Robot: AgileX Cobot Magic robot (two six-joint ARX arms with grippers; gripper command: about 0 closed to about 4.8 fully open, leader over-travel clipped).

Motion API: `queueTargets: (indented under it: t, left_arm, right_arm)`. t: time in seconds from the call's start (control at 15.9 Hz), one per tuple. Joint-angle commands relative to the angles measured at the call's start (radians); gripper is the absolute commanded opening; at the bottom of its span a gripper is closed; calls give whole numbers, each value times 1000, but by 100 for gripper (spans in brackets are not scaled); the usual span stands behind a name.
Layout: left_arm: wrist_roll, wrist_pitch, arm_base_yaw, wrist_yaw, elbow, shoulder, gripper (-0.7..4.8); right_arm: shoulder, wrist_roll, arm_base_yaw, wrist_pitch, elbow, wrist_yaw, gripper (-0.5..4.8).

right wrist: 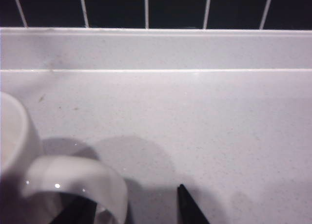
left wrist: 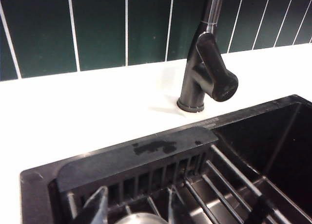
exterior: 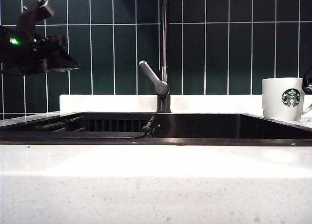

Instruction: Pick up the mug next to the sink, go to the faucet to get some water, pour the water into the sink, and finally put the mug back to its place.

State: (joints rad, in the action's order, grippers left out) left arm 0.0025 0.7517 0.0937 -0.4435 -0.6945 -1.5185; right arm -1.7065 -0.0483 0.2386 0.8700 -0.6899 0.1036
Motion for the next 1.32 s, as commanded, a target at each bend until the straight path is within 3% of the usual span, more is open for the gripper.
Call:
queueTargets:
  t: [0.06,0.44,0.63,0.88,1.32]
  left_arm:
    - [-18,19,1,-33,-8,-15,154]
    - [-18,22,1,-43,-9,-26,154]
    - [-18,22,2,-55,-9,-26,154]
    - [-18,21,1,-59,-9,-26,153]
    - [-18,21,1,-58,-9,-26,152]
  right_arm:
    - [-26,3,-2,4,-34,9,222]
    - [-119,3,-2,-14,-119,45,221]
    - [-121,3,-2,-40,-121,63,165]
    - [-119,3,-2,-81,-119,101,165]
    - [-119,3,-1,-34,-119,101,102]
